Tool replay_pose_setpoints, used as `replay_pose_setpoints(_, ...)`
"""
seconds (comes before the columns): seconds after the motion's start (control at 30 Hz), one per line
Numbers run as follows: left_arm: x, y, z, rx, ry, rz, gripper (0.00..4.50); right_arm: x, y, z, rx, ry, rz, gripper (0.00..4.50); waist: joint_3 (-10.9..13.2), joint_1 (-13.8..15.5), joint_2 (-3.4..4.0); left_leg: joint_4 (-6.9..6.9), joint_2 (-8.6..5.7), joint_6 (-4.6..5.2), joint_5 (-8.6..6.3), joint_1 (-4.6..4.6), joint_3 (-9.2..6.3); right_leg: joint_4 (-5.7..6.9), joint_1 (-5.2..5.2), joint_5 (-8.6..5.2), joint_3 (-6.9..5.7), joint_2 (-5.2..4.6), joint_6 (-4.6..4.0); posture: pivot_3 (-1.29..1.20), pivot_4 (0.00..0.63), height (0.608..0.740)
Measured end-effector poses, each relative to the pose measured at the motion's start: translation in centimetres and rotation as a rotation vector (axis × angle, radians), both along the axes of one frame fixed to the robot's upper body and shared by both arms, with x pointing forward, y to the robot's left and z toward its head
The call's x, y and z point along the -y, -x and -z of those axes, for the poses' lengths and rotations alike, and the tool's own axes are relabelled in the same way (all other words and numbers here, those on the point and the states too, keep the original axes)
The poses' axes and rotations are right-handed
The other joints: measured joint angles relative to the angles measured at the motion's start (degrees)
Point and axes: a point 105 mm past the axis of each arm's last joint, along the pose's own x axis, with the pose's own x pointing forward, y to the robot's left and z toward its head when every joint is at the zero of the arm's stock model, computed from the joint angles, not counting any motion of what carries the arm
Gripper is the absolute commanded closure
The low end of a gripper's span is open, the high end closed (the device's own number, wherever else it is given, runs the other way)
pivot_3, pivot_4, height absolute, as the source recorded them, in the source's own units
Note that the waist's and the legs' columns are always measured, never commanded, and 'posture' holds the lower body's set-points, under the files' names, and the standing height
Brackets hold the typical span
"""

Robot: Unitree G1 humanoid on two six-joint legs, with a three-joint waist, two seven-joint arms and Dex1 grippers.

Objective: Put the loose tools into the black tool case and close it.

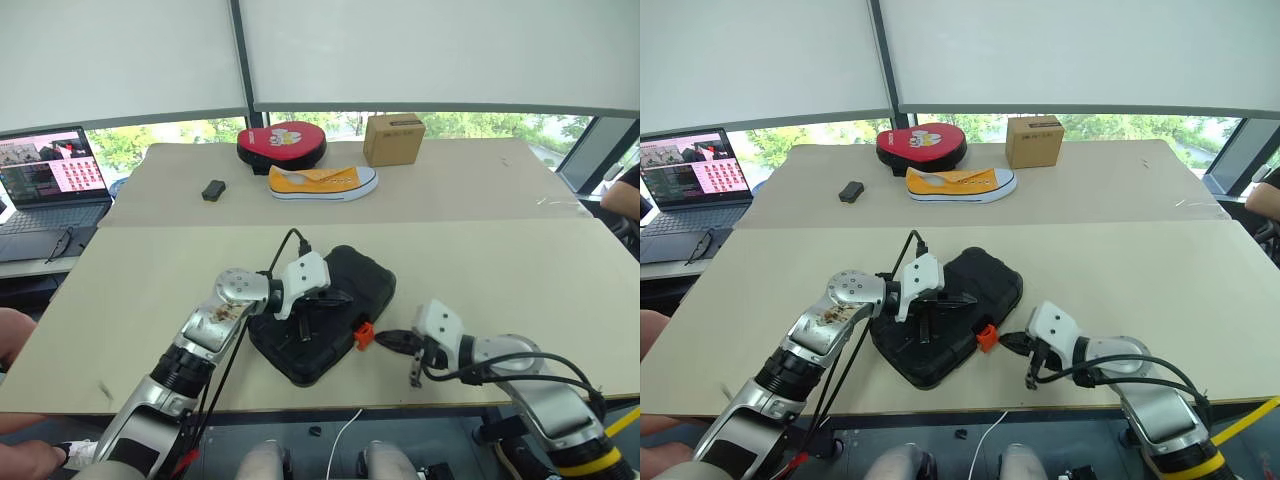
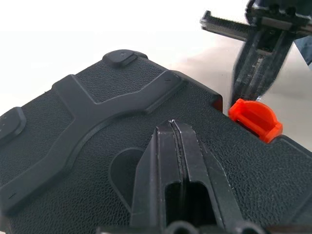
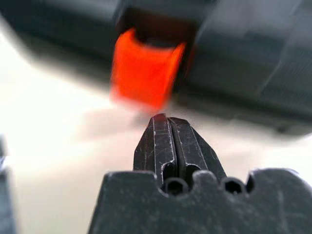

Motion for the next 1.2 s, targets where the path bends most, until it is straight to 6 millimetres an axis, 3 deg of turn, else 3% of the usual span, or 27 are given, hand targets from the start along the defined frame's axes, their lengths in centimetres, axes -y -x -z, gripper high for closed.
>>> replay_pose_setpoints(0.2,0.0,0.0,0.0,-0.003,0.003,0.000,4.50,0.0,0.8,-0.3,-0.025,0.009,-0.045,4.47,0.01,0.10,-0.01,-0.21,-0.01,0.00,0.00,0.05,-0.03,-0.37,0.04,-0.15,0.04,0.03,0.18,0.00,0.150,0.740)
replay_pose_setpoints(0.33,0.0,0.0,0.0,-0.005,0.006,0.000,4.50,-1.4,-0.2,-3.8,0.049,-0.110,-0.065,4.47,0.02,0.10,-0.04,-0.27,-0.02,0.00,0.00,0.05,-0.01,-0.47,0.04,0.02,0.16,0.03,0.00,0.00,0.150,0.740)
replay_pose_setpoints(0.43,0.0,0.1,0.0,-0.007,0.008,0.006,4.50,-2.1,-0.3,-5.1,0.081,-0.132,-0.089,4.47,0.04,0.18,-0.10,-0.42,-0.02,-0.01,0.00,0.06,0.00,-0.58,0.02,0.08,0.16,0.02,-0.11,0.00,0.150,0.740)
replay_pose_setpoints(0.83,-0.9,0.8,-0.2,-0.005,-0.006,-0.012,4.50,-3.9,0.4,-4.0,0.025,-0.166,-0.111,4.47,0.06,-0.61,-0.13,-0.74,0.07,-0.21,-0.13,0.07,0.05,-0.62,-0.11,0.07,0.23,0.06,0.00,0.00,0.150,0.740)
replay_pose_setpoints(1.2,-1.1,0.9,-0.2,-0.012,-0.016,-0.023,4.50,-3.8,0.2,-2.8,-0.007,-0.144,-0.100,4.47,0.07,-0.73,-0.16,-0.86,0.09,-0.28,-0.19,0.21,0.03,-0.62,-0.10,-0.06,0.28,0.11,-0.10,0.00,0.150,0.740)
